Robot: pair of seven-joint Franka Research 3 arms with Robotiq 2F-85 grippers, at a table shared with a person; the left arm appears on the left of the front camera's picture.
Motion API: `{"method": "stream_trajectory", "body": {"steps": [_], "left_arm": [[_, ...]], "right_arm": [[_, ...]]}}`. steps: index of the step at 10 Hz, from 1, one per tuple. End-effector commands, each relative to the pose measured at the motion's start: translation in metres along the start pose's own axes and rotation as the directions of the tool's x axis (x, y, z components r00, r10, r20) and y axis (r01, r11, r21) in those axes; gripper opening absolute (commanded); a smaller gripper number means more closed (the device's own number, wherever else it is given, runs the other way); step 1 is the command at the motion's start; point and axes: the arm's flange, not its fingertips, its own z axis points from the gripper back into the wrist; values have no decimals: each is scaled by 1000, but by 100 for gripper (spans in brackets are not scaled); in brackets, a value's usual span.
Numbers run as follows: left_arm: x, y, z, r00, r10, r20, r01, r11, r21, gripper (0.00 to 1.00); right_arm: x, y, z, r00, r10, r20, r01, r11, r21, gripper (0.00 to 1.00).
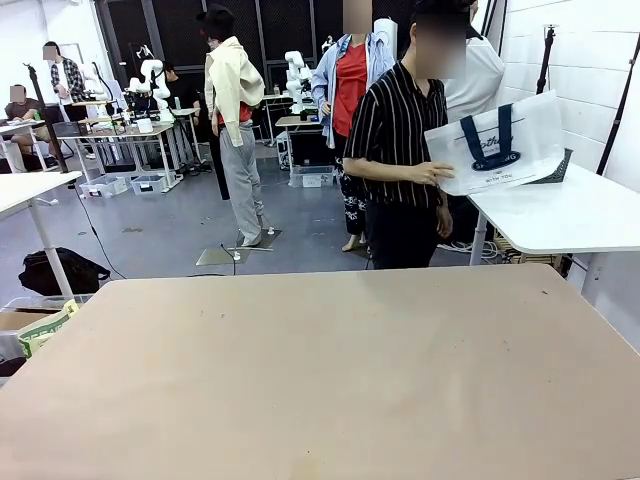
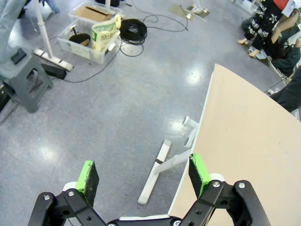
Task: Transfer purchased items from the store into the shopping bag.
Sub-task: Open the Reusable shopping bag in the center of the table.
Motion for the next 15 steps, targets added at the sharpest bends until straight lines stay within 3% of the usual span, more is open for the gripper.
{"method": "stream_trajectory", "body": {"steps": [1,15], "left_arm": [[-1,0,0,1000,14,-5,-13,1000,10,100],[-1,0,0,1000,14,-5,-13,1000,10,100]], "right_arm": [[1,1,2,1000,2,-1,-2,1000,-11,100],[1,1,2,1000,2,-1,-2,1000,-11,100]]}}
